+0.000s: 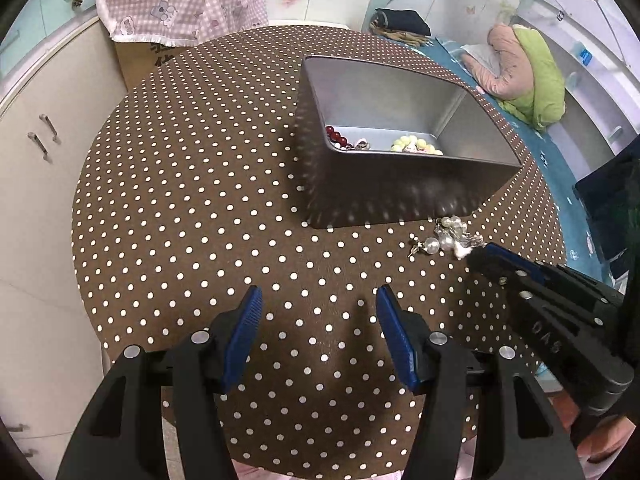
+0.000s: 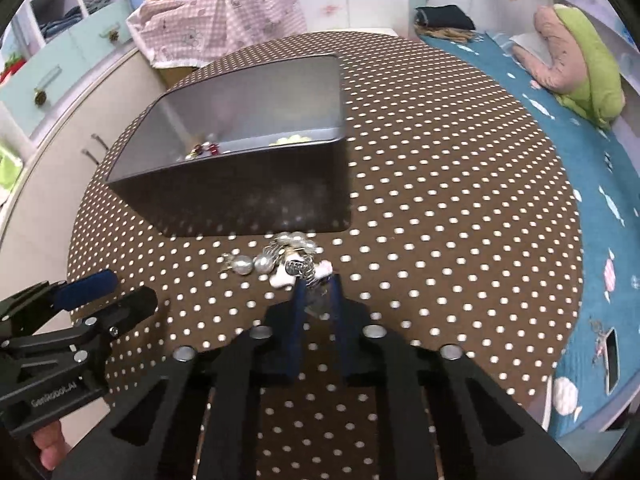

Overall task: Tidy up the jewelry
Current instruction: 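Move both tools back to the silver pearl charms beside the tin, then grasp a silver pearl charm with the right tool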

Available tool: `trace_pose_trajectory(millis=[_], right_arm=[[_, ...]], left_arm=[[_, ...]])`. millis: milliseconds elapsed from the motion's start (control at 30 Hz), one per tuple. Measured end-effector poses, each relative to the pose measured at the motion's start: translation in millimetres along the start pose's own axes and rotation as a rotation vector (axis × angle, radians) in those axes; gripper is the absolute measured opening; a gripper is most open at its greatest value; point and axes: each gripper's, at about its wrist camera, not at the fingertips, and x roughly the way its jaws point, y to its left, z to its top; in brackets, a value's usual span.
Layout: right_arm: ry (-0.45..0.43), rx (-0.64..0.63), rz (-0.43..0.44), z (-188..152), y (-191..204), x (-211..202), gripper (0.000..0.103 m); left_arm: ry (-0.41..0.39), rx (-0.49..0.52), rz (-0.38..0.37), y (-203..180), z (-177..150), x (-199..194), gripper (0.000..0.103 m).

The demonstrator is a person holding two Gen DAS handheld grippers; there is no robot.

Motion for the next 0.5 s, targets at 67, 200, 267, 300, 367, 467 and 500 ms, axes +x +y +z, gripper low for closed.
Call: trace_pose_trajectory(millis=[67, 200, 267, 300, 367, 467, 500], right_arm=[[-0.011, 0.021, 0.004, 0.4, -5.7, -3.7, 0.009], [-0.047, 0.040, -0.002, 1.8, -15.4, -16.7, 0.008], [-0.061, 0.042, -0.002, 2.8, -18.9, -23.2, 0.008], [-0.061, 0.026, -0.004, 3.2, -18.5, -24.6, 0.008], [-0.048, 0.003, -0.013, 1.4, -16.9, -24.6, 0.011], [-0.026, -0.005, -0.026, -2.9, -13.5, -19.5, 0.011], [-0.015, -0.012, -0.028, -3.8, -10.0, -16.4, 0.011]], left_arm=[[0.006, 0.004, -0.004, -1.8, 1.5, 2.7, 0.057], [0.014, 0.017, -0.019, -7.7, 1.8, 5.6, 0.057], [0.015, 0.024, -0.025, -11.4, 1.7, 6.2, 0.057], [0.014, 0.027, -0.026, -13.4, 1.6, 6.7, 0.057], [0.015, 0.031, -0.029, -14.8, 1.5, 7.2, 0.057], [0.018, 0.034, -0.027, -16.5, 1.2, 8.9, 0.057], [0.020, 0.033, -0.028, -16.2, 1.2, 9.4, 0.057]])
